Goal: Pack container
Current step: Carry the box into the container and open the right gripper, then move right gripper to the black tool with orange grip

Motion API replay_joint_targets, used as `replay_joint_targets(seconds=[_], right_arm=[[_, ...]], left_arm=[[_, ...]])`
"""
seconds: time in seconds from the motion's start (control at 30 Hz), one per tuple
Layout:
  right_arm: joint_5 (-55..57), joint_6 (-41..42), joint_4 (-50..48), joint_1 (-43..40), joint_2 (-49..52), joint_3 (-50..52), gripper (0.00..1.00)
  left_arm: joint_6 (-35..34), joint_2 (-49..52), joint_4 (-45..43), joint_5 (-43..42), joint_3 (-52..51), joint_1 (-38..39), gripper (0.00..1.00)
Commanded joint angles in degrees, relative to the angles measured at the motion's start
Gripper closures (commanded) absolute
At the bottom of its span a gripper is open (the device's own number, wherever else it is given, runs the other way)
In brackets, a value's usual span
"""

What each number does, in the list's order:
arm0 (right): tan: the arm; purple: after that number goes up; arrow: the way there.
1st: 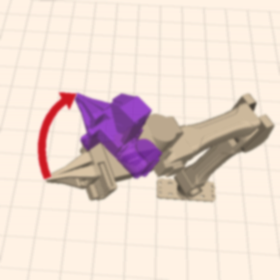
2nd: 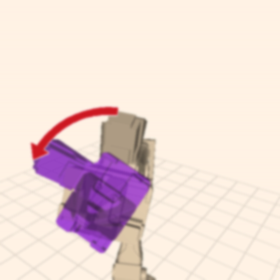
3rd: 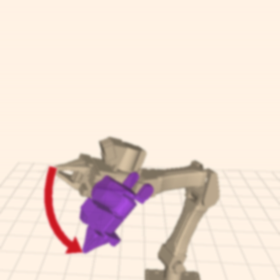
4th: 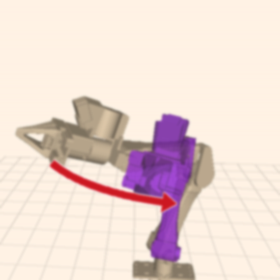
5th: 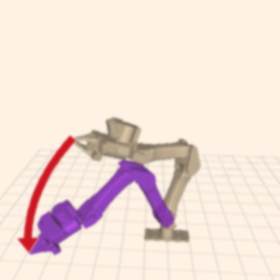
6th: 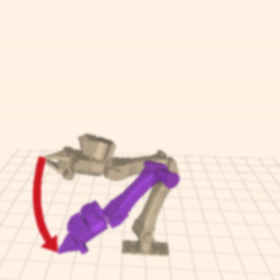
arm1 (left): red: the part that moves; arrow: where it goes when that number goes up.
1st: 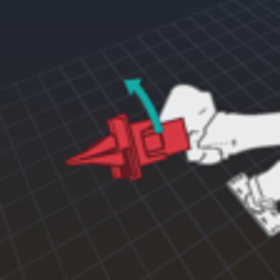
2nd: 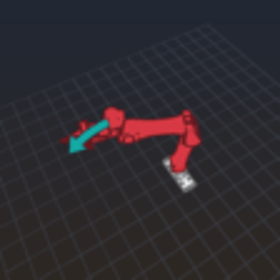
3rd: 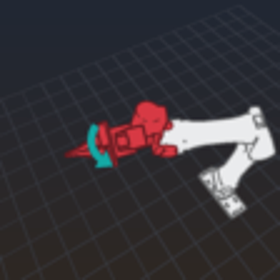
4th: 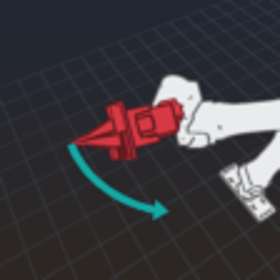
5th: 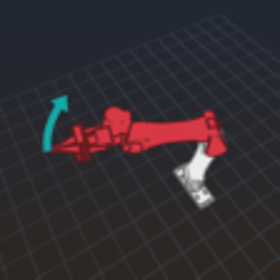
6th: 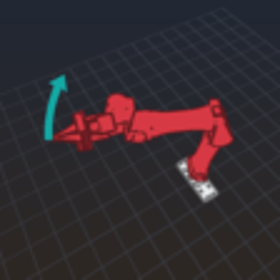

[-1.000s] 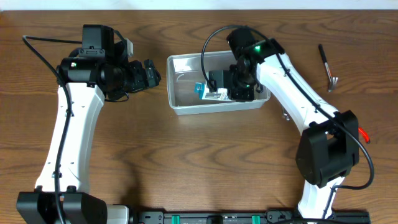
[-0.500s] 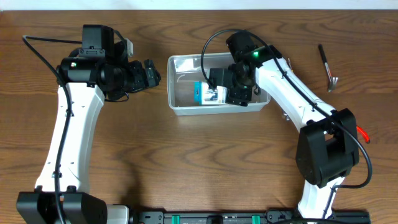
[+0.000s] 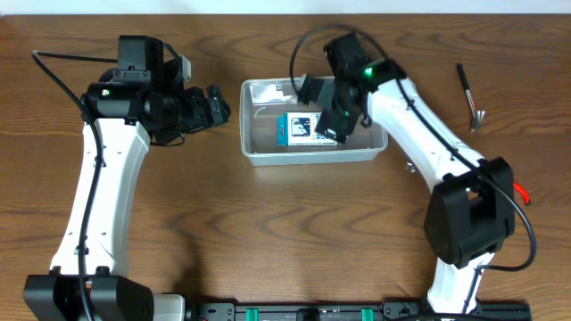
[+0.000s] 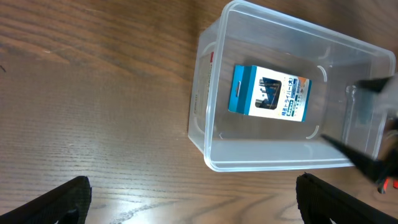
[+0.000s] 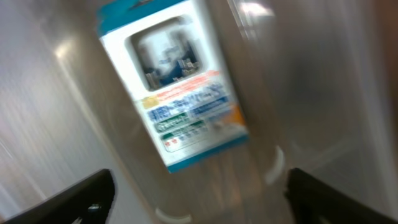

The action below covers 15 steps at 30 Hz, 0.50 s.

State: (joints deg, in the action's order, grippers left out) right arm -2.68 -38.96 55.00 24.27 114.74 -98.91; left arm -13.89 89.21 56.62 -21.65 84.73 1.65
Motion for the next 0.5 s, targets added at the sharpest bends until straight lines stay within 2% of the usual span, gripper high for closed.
replay_joint_targets(seconds=[0.0, 0.1, 0.2, 0.47], right_arm=[[8.61, 22.16, 5.25, -1.99, -0.74, -11.13, 0.05], [9.31, 29.07, 15.19, -4.87, -0.74, -20.65, 0.07], [9.31, 31.21, 22.32, -8.59, -0.74, -27.28, 0.07], [9.31, 34.10, 27.89, -20.06, -0.72, -30.16, 0.12]], left_arm=[[0.09, -0.37, 0.13, 0.52, 0.02, 0.09, 0.02], [0.09, -0.37, 0.13, 0.52, 0.02, 0.09, 0.02], [0.09, -0.37, 0.13, 0.52, 0.02, 0.09, 0.02], [0.09, -0.37, 0.13, 0.52, 0.02, 0.09, 0.02]])
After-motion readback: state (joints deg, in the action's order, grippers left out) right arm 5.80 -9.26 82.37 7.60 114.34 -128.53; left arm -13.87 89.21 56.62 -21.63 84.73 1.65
